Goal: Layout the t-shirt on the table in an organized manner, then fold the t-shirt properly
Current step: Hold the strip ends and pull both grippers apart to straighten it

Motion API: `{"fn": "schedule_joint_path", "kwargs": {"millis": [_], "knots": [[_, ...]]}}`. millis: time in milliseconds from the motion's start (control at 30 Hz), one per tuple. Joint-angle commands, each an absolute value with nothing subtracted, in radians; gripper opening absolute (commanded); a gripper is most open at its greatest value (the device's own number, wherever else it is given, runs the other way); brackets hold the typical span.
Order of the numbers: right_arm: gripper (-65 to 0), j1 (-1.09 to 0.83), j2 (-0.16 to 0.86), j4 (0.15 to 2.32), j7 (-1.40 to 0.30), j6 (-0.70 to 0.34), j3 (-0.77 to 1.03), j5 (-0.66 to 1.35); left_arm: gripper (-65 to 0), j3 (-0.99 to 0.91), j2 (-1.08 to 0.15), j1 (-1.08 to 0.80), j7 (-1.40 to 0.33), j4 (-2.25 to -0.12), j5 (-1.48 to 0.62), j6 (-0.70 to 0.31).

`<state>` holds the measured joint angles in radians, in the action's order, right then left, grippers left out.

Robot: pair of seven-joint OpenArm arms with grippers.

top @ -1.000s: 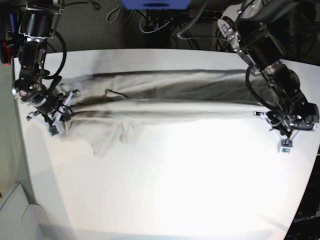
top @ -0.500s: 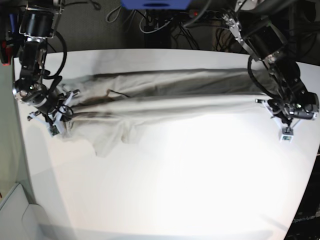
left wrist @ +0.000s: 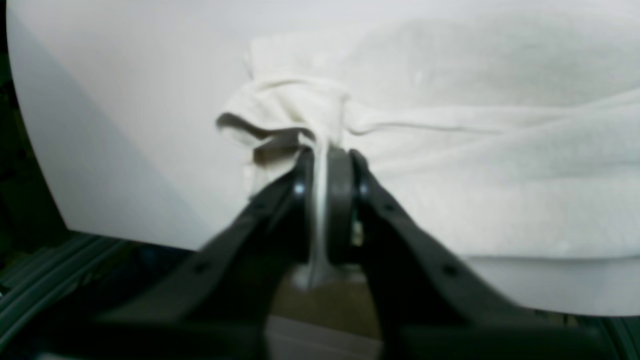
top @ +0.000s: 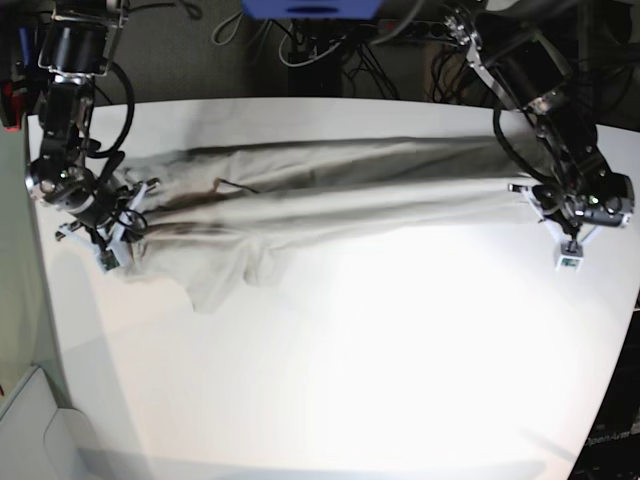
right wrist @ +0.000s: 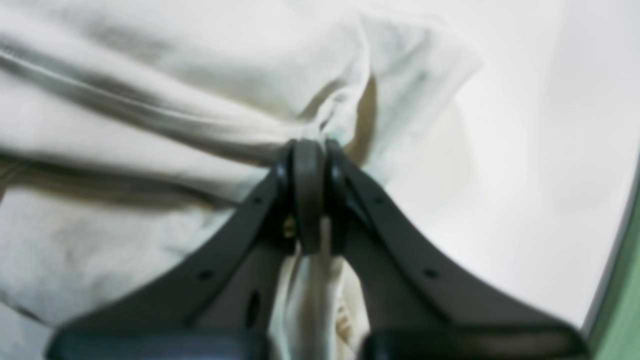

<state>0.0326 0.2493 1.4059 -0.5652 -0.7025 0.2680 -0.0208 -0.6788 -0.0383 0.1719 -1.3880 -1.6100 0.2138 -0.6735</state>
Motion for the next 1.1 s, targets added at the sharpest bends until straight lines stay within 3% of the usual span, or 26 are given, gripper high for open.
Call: {"fn": "schedule_joint_path", "kwargs": {"millis": [0, 133, 233, 467, 700, 867, 1067], "knots": [[-58.7, 0.044, 0.266, 1.423, -0.55, -0.698, 0.274, -0.015, -47.5, -0.679, -0.051, 0.185, -1.389, -1.629, 0.223, -0.67], [-45.7, 0.024, 0.268, 1.434, -0.55, -0.698, 0.277, -0.015, -21.4, -0.682, -0.051, 0.17, -1.389, -1.639, 0.223, -0.67], [-39.0, 0.007, 0.268, 1.474, -0.55, -0.698, 0.278, -0.015, -10.6, -0.687, -0.051, 0.165, -1.389, -1.653, 0.222, -0.67], [-36.9, -0.007, 0.26, 1.564, -0.55, -0.698, 0.317, -0.013, -9.7, -0.688, -0.079, 0.165, -1.389, -1.724, 0.223, -0.673], [-36.8, -0.028, 0.262, 1.626, -0.555, -0.698, 0.317, -0.013, -9.7, -0.688, -0.102, 0.14, -1.311, -1.63, 0.214, -0.671], [-36.5, 0.033, 0.262, 1.624, -0.645, -0.698, 0.317, -0.013, -9.7, -0.688, -0.102, 0.142, -1.227, -1.5, 0.214, -0.671], [-29.8, 0.174, 0.24, 1.621, -0.805, -0.698, 0.271, -0.013, -9.7, -0.688, -0.093, 0.147, -1.176, -1.423, 0.214, -0.671]]}}
